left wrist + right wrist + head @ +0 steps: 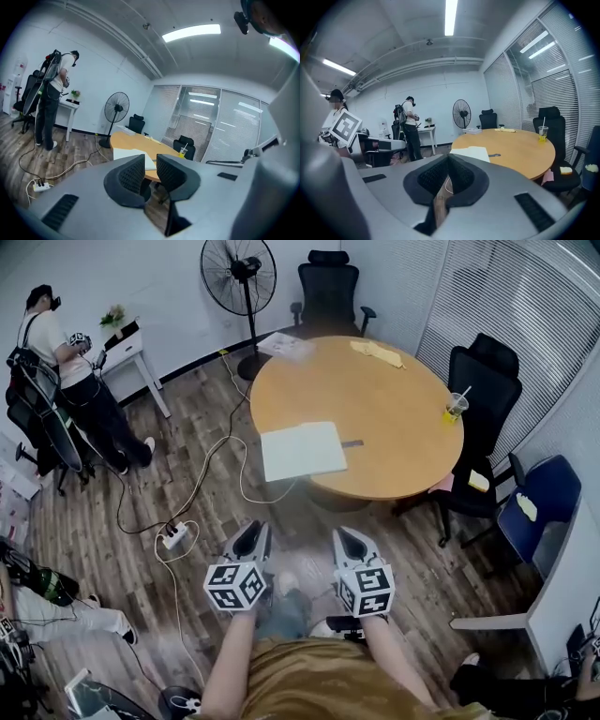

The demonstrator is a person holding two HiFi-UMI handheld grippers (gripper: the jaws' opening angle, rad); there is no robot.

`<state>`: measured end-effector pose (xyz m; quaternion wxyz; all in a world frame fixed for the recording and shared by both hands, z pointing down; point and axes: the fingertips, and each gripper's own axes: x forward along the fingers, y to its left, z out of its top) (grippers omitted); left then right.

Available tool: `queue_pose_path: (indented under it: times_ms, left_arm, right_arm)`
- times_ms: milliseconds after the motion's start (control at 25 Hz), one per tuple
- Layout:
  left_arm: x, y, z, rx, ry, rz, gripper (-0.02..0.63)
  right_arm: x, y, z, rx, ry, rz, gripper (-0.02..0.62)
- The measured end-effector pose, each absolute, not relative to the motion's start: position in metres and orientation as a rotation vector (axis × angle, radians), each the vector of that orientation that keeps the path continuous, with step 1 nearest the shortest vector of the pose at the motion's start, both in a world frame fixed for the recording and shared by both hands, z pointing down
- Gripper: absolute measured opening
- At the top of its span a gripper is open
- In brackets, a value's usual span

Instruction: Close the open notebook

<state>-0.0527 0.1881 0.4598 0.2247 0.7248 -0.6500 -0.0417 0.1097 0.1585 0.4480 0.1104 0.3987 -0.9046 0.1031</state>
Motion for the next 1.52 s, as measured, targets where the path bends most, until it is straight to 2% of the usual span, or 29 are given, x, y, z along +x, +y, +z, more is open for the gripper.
queue_pose_path:
  times_ms: [720, 1520]
  left_arm:
    - [-0.160, -0.006, 0.508, 1.927, -1.749, -0.110, 0.094]
    - [-0.166, -0.056, 0.551, 1.900, -1.656, -0.018, 0.094]
  right_arm:
    - [0.038, -0.021, 0.472, 1.195, -2.531, 0.247, 0.012]
    - [0.027, -0.065, 0.497, 1.207, -2.461, 0.285, 0.012]
